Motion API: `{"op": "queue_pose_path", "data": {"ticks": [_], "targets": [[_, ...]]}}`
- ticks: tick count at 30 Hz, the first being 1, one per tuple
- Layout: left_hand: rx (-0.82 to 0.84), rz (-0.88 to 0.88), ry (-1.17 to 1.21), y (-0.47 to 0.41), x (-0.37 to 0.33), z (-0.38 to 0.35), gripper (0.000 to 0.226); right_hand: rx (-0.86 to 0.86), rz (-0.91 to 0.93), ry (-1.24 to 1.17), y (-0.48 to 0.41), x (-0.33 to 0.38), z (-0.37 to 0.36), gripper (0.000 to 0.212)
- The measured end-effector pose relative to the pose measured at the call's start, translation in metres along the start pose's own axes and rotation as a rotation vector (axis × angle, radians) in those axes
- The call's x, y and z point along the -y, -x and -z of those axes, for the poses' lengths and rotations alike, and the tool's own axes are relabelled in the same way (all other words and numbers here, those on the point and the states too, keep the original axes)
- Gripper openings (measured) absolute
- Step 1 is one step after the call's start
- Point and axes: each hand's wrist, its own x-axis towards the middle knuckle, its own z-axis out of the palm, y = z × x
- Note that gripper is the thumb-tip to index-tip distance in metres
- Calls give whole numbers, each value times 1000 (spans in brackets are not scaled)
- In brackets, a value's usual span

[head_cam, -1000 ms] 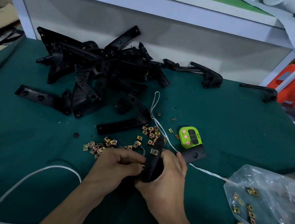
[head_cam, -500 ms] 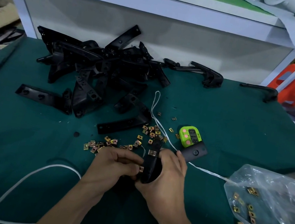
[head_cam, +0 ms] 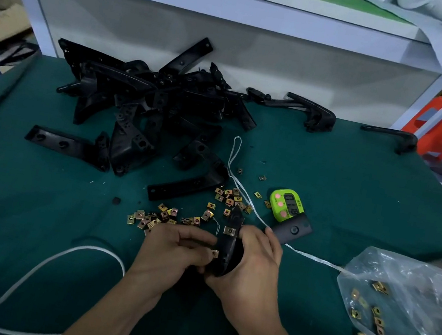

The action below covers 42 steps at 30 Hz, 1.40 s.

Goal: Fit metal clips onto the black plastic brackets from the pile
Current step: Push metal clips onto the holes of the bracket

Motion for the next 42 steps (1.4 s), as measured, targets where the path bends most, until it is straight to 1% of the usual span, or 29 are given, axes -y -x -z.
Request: {"op": "queue_pose_path", "data": {"ticks": [2,5,14,20,25,34,38,42], "targets": [[12,1,-42,-1,0,2,38,0,9,9,0,0,0,54],[32,0,-95,-1,-2,4,40,-3,18,-10,0,1,0,50],[53,-2,-194,0,-11,10,53,26,22,-24,2,5,1,45],[25,30,-193,1,-13,11,42,44,7,-30,2,6,1,45],[14,38,-212,0,-14,12,42,42,22,-11,2,6,0,44],[14,-1,-368,0,-14,20,43,26,106,57,2,10,2,48],[33,10,-310,1,-12,21,44,20,128,87,0,11,2,53],[103,18,-221,1,-10,19,46,79,156,143,-3,13,2,58]]}}
